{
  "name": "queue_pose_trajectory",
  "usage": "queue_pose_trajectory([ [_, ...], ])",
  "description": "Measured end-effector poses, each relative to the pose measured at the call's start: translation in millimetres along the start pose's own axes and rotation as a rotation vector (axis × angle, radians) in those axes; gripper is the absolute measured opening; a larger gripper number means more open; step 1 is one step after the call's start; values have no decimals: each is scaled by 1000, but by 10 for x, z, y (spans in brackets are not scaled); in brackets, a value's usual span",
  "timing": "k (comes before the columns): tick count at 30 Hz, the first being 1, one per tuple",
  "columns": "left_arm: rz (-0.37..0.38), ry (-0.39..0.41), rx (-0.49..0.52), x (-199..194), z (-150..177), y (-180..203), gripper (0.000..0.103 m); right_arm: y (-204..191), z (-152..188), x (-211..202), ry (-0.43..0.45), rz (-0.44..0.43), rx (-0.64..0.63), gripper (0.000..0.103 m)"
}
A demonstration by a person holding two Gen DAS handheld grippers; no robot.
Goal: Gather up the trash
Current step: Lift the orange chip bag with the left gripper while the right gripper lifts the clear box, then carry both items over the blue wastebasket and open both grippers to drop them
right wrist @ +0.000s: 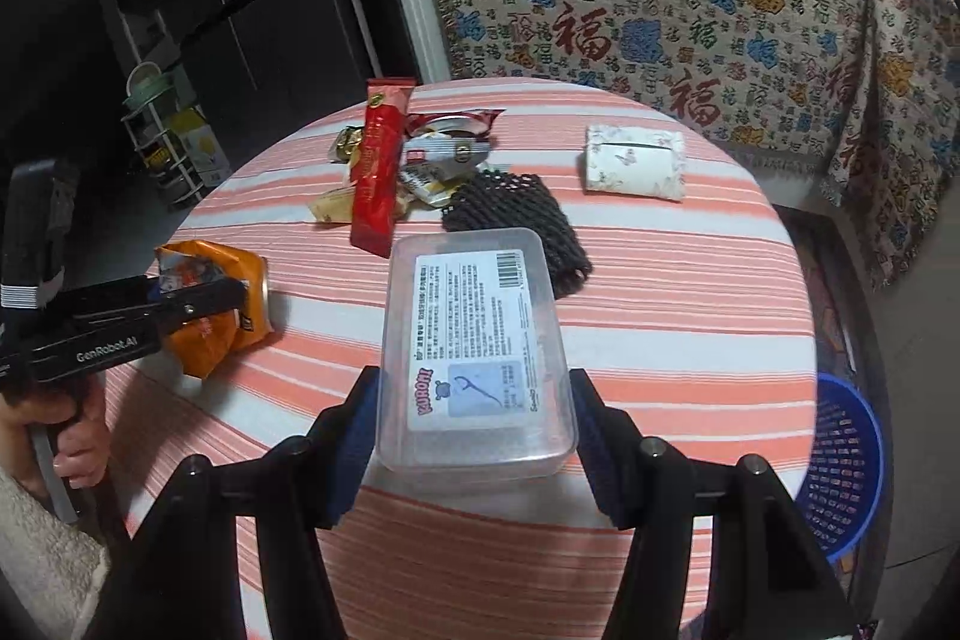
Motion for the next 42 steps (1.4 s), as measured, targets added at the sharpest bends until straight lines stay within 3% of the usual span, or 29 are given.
queue_pose_trajectory([
  [12, 57, 23, 27, -51, -100, 477, 33, 329, -8, -160, 43, 14, 75, 61],
  [19, 166, 22, 87, -13, -252, 1112, 33, 707, -59, -426, 86, 53, 126, 61],
  [31, 389, -25, 222, 429, -362, 2744, 33, 1974, -51, -989, 114, 288, 201, 61],
  [36, 434, -61, 244, 765, -321, 3321, 33, 2606, 40, -1016, 77, 379, 247, 61],
  [42, 457, -115, 235, 1244, -138, 3822, 33, 3253, 299, -874, 29, 430, 285, 61],
])
Point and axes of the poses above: each gripper's, at about its wrist camera, not at the fingertips, and x roughly the way its jaws point, y to its right, z to its underside, the point moved 5 cm from there along x, roughly the way its jaws point, and after that the axes turned 8 degrees about y, right-handed, at the moved point
